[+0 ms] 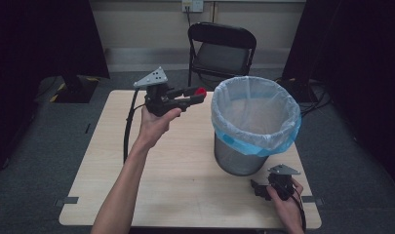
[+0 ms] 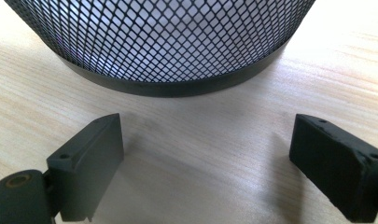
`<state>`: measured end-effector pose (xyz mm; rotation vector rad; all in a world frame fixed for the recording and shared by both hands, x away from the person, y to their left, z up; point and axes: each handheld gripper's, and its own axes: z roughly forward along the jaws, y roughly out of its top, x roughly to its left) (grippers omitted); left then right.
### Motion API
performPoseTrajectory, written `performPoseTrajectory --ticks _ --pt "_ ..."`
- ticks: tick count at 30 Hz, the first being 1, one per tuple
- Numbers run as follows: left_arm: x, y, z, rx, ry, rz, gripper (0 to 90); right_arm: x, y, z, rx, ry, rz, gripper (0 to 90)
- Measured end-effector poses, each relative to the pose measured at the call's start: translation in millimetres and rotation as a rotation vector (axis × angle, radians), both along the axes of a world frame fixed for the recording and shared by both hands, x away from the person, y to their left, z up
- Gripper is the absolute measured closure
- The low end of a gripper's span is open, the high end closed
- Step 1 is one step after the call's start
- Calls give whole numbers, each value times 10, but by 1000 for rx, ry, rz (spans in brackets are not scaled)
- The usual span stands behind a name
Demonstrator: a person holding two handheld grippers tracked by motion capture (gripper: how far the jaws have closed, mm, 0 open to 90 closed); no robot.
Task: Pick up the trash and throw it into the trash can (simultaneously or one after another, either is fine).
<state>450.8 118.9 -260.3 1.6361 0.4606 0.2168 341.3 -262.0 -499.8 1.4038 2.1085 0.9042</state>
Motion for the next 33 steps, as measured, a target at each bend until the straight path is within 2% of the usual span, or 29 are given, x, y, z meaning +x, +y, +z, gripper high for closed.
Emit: performPoseTrajectory --ticks 6,13,29,33 --pt "-21 -133 128 -5 -15 -34 593 0 0 0 0 0 0 92" --pt "-56 -275 212 -5 -19 -73 593 0 0 0 0 0 0 92" --pt "0 -645 179 -5 15 -164 592 0 0 0 0 0 0 92" --pt "4 -706 181 -7 21 -170 592 0 0 0 0 0 0 92"
